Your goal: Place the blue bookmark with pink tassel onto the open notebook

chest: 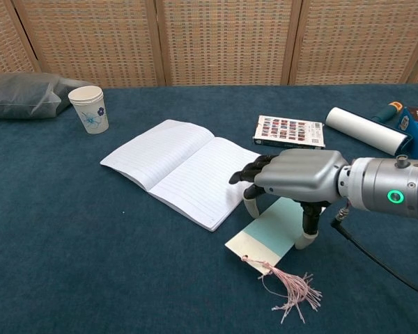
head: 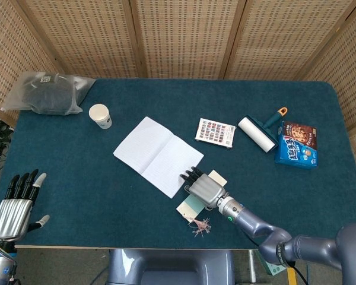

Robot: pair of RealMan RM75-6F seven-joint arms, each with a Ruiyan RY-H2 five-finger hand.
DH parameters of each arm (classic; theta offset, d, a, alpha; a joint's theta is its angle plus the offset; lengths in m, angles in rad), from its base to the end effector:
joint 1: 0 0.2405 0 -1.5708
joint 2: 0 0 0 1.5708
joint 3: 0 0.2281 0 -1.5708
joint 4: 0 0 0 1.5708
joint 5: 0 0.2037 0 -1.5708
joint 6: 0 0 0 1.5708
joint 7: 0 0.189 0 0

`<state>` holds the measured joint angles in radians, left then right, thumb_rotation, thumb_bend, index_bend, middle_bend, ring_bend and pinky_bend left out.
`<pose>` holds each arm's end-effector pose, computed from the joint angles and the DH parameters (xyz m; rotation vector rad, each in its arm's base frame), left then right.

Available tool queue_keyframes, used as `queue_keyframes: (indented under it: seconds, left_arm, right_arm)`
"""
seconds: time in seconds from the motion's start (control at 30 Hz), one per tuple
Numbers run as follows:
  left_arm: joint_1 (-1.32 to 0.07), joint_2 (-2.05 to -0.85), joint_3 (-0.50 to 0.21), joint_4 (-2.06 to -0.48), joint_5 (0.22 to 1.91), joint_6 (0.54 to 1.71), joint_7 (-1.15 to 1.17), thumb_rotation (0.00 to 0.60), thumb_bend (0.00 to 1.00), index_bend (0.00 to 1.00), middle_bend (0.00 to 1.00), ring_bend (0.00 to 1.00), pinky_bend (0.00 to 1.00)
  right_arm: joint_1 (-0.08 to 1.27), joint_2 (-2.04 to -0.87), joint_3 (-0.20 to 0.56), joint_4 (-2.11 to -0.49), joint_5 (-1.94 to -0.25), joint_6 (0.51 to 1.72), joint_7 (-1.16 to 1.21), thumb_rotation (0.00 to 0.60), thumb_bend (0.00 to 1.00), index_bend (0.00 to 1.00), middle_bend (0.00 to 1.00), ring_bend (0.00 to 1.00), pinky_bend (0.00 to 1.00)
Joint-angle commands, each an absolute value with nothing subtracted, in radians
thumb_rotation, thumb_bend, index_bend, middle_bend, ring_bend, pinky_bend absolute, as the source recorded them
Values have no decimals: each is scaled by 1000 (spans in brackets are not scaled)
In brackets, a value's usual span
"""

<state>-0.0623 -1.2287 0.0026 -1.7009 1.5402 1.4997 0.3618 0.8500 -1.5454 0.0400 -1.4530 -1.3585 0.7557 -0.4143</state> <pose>-0.2542 0.2041 0.1055 -1.4943 -0.7971 -0.7695 -0.0952 -0.3205 -0.0822 2.3641 -0.5631 0.7291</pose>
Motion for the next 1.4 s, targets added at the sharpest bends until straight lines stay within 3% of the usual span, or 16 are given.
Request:
queue_keyframes:
  seconds: [0.03, 0.7, 1.4]
  left_arm:
    - [-62, -1228, 3, -1701, 1541, 1500, 361, 600, 0, 0, 0, 0, 0]
    - [-63, -1220, -1, -1702, 1530, 1496, 337, 600, 0, 0, 0, 0, 0]
    - [-82, -1228, -3, -1681, 1485, 1437, 318, 600, 0, 0, 0, 0, 0]
  right_arm:
    - [852, -1540, 47, -1457, -1349, 759, -420, 600, 225, 612, 129, 0, 26]
    - [907, -1535, 114, -1480, -1273, 774, -518, 600, 225, 616, 123, 0, 30]
    - [1065, -1728, 189, -1171, -1260, 678, -437, 600, 224, 618, 118, 0, 44]
